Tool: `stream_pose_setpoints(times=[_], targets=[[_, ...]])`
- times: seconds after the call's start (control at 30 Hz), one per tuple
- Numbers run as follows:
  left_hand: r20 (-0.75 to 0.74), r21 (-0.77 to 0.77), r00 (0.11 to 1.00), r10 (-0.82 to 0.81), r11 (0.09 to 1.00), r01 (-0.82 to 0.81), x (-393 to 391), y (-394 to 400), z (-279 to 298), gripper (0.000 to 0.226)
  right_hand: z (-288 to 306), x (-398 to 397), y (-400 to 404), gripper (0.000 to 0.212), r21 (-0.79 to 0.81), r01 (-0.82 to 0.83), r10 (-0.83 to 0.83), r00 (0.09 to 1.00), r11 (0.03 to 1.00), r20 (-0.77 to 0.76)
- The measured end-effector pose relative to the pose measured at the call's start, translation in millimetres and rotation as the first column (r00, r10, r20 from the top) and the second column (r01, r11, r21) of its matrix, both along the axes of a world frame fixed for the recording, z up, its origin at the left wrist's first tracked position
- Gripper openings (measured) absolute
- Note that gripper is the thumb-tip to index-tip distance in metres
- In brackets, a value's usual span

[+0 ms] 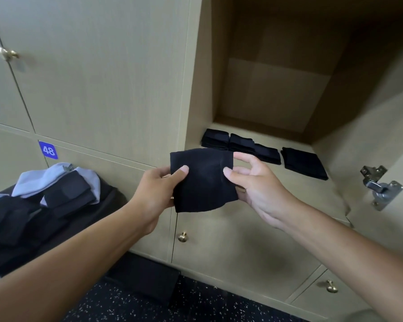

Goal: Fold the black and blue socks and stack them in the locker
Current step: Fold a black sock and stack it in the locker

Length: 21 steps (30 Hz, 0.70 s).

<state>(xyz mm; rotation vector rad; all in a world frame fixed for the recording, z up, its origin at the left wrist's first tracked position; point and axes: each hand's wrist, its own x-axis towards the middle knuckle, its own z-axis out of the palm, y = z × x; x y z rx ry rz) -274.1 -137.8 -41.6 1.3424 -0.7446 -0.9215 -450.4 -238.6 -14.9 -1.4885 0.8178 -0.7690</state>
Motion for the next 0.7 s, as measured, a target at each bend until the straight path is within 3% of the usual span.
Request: stream_pose_setpoints(times=[0.13,0.3,0.47,0.7], targets=[[0.052,0.008,0.998,0.019,1.0,-0.019,-2.6,-2.6,-1.2,0.03,0.6,-0.6,1.5,0.027,-0.083,0.0,-0.005,0.998,0.997,-0.061],[0.112,0.016,0.994,-0.005,1.0,0.003,-1.9,-2.4,1.5,0.033,-1.8,1.3,-1.5,0.021,-0.195,0.052,-0.071,0.993,0.979,-0.094],[0.162,0.027,0.983,-0.081,0.997,0.078,3.4,0.2,6.8,0.036,-1.2,2.2,-3.4,0.014,-0.311,0.117,-0.138,0.989,0.943,-0.045],[0.294,0.037,0.938,-0.181,0.983,0.178,9.2,5.1,14.5,0.045,1.1,1.3,-4.9,0.007,-0.31,0.305,-0.297,0.952,0.9,0.073]])
